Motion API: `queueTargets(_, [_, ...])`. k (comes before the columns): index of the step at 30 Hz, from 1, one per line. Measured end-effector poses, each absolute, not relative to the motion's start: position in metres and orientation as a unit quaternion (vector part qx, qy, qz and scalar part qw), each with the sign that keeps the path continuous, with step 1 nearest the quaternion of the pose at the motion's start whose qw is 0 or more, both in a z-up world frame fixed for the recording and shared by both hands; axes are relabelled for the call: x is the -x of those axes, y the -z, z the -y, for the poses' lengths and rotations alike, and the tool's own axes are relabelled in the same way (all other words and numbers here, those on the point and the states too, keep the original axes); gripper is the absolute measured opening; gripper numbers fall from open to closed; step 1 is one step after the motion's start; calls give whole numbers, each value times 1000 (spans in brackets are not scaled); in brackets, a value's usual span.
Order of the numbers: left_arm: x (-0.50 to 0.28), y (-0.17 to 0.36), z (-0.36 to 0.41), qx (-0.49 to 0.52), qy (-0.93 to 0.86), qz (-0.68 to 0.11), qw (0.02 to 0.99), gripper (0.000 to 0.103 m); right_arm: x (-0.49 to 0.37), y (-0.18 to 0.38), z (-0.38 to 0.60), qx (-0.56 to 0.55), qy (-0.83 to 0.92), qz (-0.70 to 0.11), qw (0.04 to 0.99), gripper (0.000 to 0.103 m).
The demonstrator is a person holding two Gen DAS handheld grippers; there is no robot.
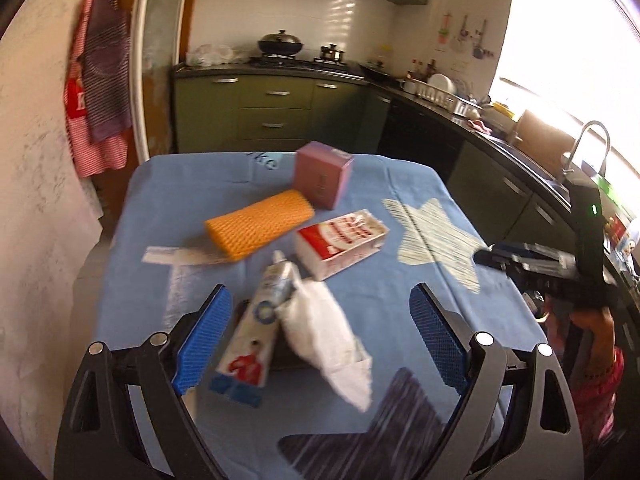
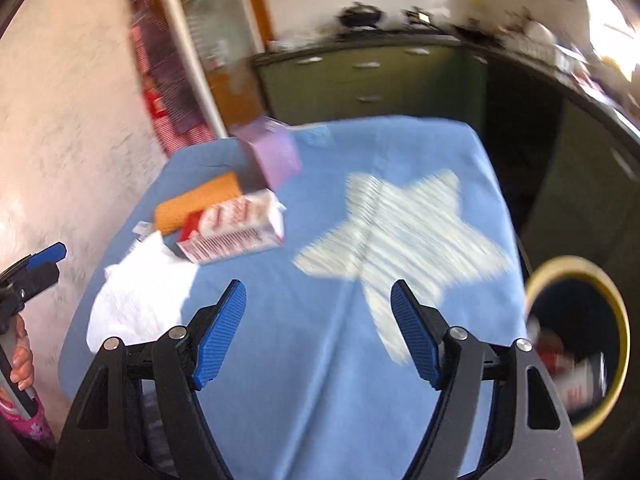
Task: Collect trash
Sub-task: 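Grasp the pink box on the table with the right gripper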
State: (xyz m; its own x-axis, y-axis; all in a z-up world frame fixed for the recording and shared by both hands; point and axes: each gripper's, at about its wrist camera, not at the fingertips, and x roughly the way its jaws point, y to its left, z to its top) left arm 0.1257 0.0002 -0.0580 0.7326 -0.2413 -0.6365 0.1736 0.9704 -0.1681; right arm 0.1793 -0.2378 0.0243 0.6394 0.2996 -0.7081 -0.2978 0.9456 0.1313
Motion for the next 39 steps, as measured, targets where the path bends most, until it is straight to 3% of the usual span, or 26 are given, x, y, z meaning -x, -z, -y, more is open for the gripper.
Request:
queueTargets(10, [-129,71,-27,78,105,-346,929,90,-307,-32,140,141,-261,-358,885,75])
queueTargets(21, [-143,72,-21,66,125,-340,930,92,-380,5,112,172,-280,-393,859,75])
queueTargets(26, [-147,75,-20,69,129,-345,927,92,-390,13,100,186,-280,-403,851,66])
queueTargets(28, [-148,77,-20,68,130,-347,926,92,-392,15,98,188,-279,-404,851,55])
queueTargets(39, [-140,70,-16,64,133,-341,928,92,-375,3,106,162,-249,-396,869,51])
